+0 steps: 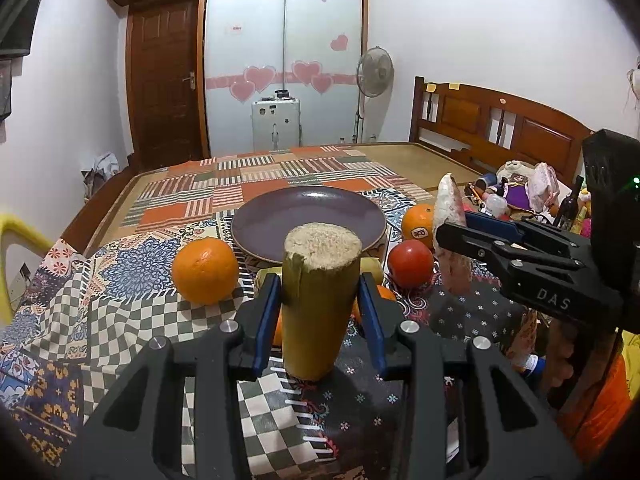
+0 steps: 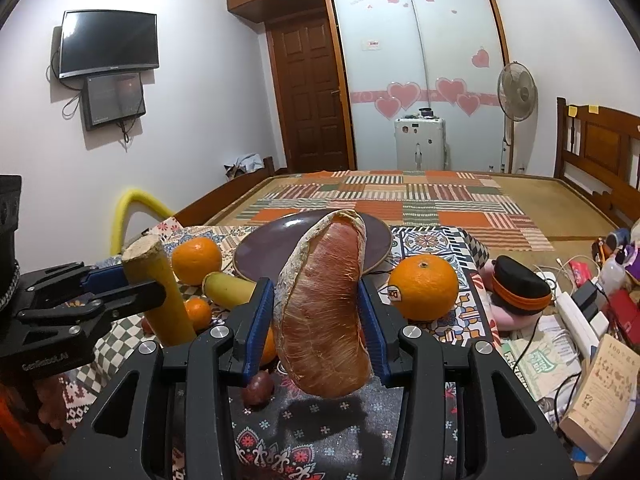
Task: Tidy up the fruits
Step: 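Carry the yellow fruit in left tool while right tool carries the pomelo over the plate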
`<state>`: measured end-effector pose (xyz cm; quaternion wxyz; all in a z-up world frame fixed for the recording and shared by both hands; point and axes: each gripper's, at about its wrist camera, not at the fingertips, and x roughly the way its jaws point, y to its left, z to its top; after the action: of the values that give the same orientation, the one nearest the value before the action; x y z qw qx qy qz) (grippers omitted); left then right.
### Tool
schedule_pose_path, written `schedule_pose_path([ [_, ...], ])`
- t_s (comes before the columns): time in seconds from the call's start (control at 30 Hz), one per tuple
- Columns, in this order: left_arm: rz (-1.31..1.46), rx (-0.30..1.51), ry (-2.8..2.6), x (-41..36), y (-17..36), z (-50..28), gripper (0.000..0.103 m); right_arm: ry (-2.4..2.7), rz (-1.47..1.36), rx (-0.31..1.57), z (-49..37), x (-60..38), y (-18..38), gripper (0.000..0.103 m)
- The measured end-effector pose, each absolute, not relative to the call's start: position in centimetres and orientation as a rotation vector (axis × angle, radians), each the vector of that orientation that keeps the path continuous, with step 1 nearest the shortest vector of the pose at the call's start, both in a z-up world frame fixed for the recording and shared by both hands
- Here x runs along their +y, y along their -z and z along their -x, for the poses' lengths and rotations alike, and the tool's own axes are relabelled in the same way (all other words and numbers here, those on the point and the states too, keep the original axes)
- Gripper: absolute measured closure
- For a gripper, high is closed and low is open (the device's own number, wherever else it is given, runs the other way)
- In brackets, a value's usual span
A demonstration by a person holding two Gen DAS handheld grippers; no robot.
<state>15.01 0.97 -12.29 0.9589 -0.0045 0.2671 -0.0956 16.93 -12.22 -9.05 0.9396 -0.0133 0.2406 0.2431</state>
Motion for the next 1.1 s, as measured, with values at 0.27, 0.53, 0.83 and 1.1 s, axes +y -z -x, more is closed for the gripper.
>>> schedule_pose_path([
  [0.27, 0.063, 0.563, 0.21, 1.8, 11.3, -16.0, 0.065, -0.488, 0.034, 0.476, -17.3, -12.3, 8.1, 0.063],
  [0.53, 0.031, 0.485, 0.208, 1.4, 8.3, -15.9, 0.065, -0.474, 0.086, 0.411, -17.8, -11.9, 6.0, 0.064],
  [0.83, 0.031, 0.452, 0.173, 1.7, 6.5, -18.7, 0.065, -0.46, 0.114, 0.339, -18.8, -11.2, 4.0, 0.064],
  [1.1, 0.016, 0.449, 0.13, 2.3, 6.4, -21.6, 0.065, -0.442, 0.147, 0.33, -21.4, -10.0, 4.1, 0.063],
])
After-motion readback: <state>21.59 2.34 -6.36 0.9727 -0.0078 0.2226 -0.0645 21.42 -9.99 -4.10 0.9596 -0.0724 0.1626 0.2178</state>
